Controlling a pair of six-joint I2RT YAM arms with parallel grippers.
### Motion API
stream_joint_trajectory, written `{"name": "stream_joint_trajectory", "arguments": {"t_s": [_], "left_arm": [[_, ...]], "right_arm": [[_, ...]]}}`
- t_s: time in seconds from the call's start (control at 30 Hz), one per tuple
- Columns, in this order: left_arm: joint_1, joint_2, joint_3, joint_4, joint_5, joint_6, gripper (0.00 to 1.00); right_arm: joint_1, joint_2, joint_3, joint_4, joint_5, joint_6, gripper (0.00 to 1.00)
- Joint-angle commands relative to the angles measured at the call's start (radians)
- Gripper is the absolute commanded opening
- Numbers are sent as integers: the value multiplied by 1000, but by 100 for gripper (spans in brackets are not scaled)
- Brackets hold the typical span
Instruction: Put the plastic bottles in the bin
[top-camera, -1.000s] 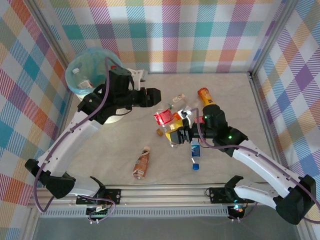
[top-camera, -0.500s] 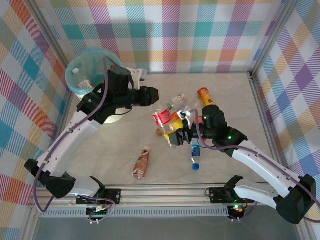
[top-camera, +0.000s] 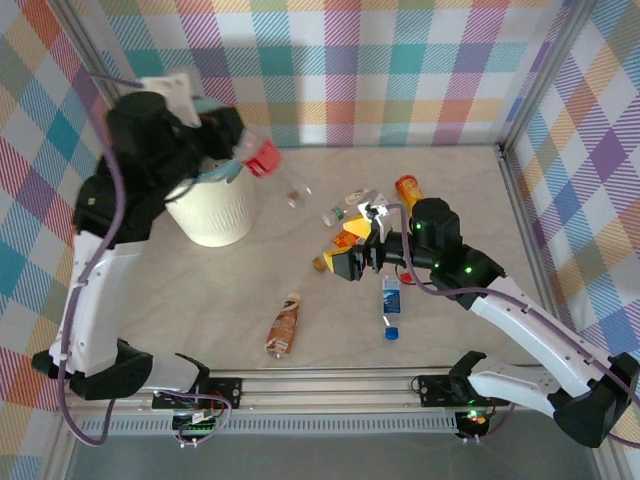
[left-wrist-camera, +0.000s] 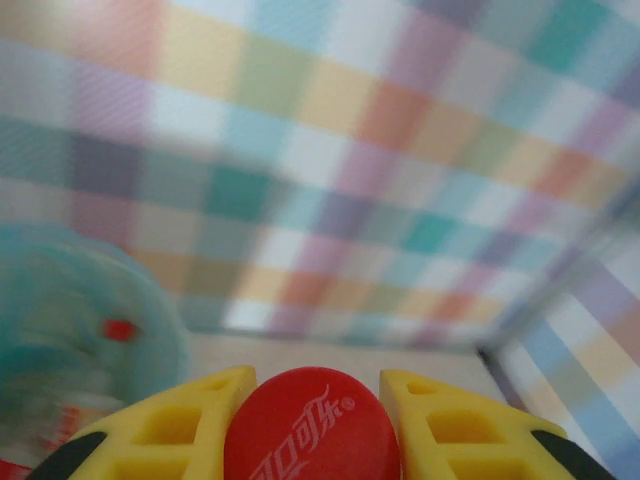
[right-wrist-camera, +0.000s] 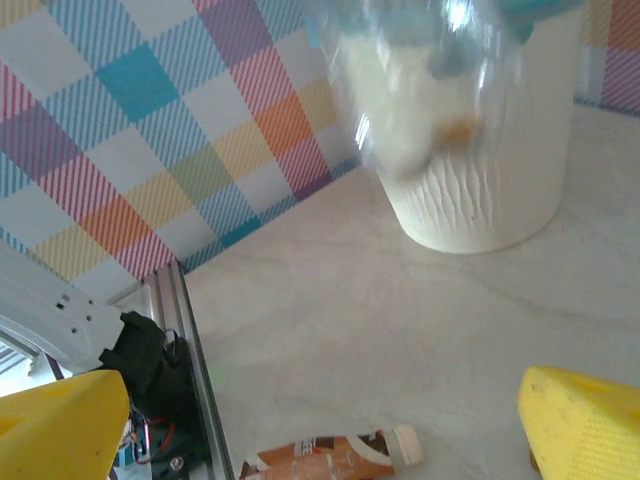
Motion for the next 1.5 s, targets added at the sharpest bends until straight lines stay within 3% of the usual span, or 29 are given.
{"name": "stream_joint_trajectory", "arguments": {"t_s": [0.0,0.2,0.43,0.6,0.8,1.0,1.33,1.47], "left_arm": [[119,24,55,12,-45,43,0],[292,146,151,1,-24,32,0],[392,252,131,105,-58,64,0],[398,271,-24,283,-87,128,0],[398,320,-123,412,-26,162,0],[398,372,-179,400,-8,189,0],[398,348,-416,431,12,207,0],[399,353,-431,415,5,216,4]], "right_arm": [[28,28,42,27,-6,9,100],[136,131,153,-1,-7,-30,99],[217,227,222,-8,-8,-74,98],[230,245,218,-6,-8,-76,97],[234,253,213,-18,-10,-91,97],[234,259,201,-22,-4,-101,97],[235,300,209,-22,-37,-102,97],[235,311,220,-39,-48,-105,97]]}}
